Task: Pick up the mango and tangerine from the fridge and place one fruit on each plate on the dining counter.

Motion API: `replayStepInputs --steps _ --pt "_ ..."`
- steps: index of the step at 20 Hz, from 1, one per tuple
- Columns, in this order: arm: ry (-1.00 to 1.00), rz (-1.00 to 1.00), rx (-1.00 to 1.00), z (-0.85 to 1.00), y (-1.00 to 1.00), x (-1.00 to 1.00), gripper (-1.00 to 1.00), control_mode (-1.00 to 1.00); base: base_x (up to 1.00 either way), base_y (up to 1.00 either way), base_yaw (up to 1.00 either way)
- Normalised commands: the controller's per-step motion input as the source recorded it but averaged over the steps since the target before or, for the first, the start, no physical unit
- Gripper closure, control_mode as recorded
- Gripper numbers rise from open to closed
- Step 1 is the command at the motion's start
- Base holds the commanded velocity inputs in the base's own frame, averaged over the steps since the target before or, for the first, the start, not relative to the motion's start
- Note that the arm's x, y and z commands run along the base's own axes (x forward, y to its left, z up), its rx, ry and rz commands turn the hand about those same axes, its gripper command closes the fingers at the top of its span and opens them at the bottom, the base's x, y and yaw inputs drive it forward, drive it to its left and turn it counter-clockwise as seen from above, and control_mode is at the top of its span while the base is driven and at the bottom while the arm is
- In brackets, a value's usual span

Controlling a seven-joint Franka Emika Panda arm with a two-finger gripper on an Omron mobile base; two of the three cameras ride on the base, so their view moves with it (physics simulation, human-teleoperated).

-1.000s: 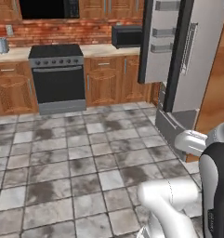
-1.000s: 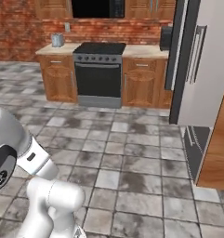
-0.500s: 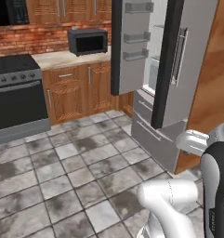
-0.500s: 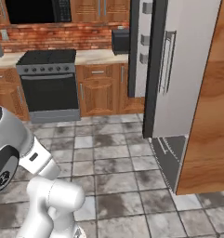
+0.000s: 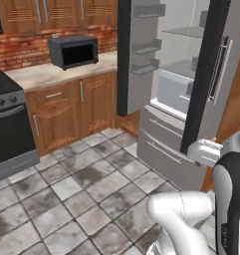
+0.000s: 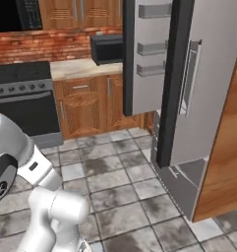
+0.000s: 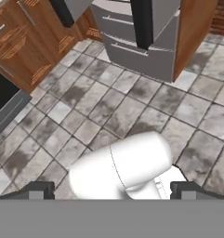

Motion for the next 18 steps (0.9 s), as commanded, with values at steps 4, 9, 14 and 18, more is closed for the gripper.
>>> replayStepInputs --steps 4,9,14,18 --pt "0.0 0.0 0.0 0.0 0.0 0.0 -1.0 1.0 0.89 0.79 -0.34" --pt "0.0 0.0 0.0 0.0 0.0 0.0 -1.0 1.0 0.85 0.73 -0.39" --pt "0.0 0.0 0.0 0.0 0.0 0.0 -1.0 1.0 0.77 0.67 -0.42" --pt "0.0 0.0 0.0 0.0 0.0 0.0 -1.0 1.0 0.56 0.48 -0.51"
